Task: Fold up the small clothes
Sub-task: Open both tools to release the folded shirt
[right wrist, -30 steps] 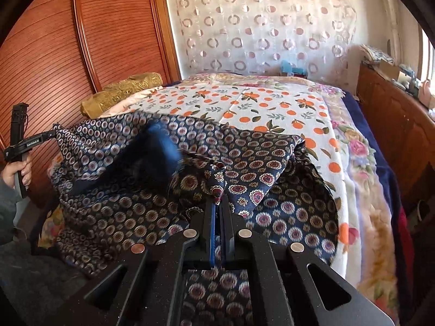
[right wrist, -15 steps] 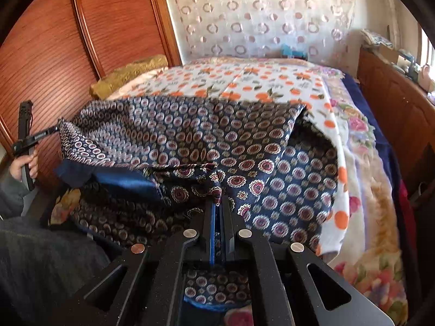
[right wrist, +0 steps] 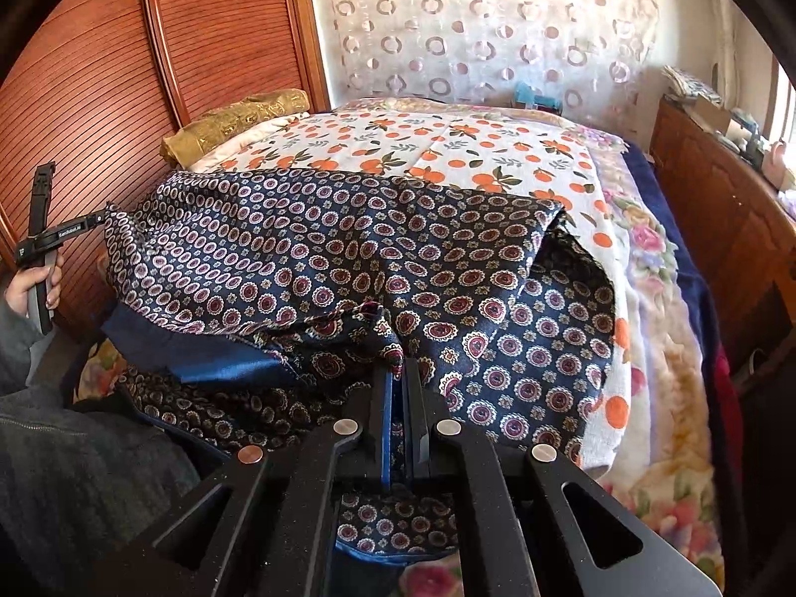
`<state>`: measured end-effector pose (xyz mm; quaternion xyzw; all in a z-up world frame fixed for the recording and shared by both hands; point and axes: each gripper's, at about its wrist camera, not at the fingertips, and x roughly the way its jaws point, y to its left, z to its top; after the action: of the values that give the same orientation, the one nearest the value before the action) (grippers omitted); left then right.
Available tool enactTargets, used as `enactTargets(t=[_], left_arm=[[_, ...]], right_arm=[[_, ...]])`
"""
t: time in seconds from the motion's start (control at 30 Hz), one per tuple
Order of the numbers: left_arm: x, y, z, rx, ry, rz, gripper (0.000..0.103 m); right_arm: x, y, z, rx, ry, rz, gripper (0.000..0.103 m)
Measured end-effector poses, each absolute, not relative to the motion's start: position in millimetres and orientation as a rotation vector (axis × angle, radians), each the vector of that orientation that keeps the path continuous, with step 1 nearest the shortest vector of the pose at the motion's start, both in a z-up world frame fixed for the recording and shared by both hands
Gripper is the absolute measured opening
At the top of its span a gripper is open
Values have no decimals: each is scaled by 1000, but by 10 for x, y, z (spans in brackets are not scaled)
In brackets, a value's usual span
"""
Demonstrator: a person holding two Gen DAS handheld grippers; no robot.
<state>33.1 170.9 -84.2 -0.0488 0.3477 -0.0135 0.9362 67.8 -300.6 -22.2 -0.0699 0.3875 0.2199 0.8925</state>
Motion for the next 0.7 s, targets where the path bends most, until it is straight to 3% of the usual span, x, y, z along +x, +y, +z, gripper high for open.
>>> enactTargets(t=[0.07,0.17,0.27,0.47,0.53,0.6,0.7], left_arm=[[333,1737,-830,-108,711,-26,46],[328,1771,-787,-120,707,-16,48],[324,1764,-752,-123,695,-34,80],[466,1623,-727,-91,698,-82,80],[555,1593,-728,-87,709,-90,80],[657,1578,-715,-82,723,-88,80],[737,1590,-608,-69,703,-80,80]], right_arm=[[665,-3026,-177,-140,802,448,5],[631,-3073,-84,-141,774,439,11],[632,-3159,-13,-136,750,405,24],[899,-3301,-7,-115,712,347,38],[1077,-3338,-38,-80,703,327,56],[1267,-3360,-68,-41,684,320,63],[1570,-3331,-172,-34,706,294,64]])
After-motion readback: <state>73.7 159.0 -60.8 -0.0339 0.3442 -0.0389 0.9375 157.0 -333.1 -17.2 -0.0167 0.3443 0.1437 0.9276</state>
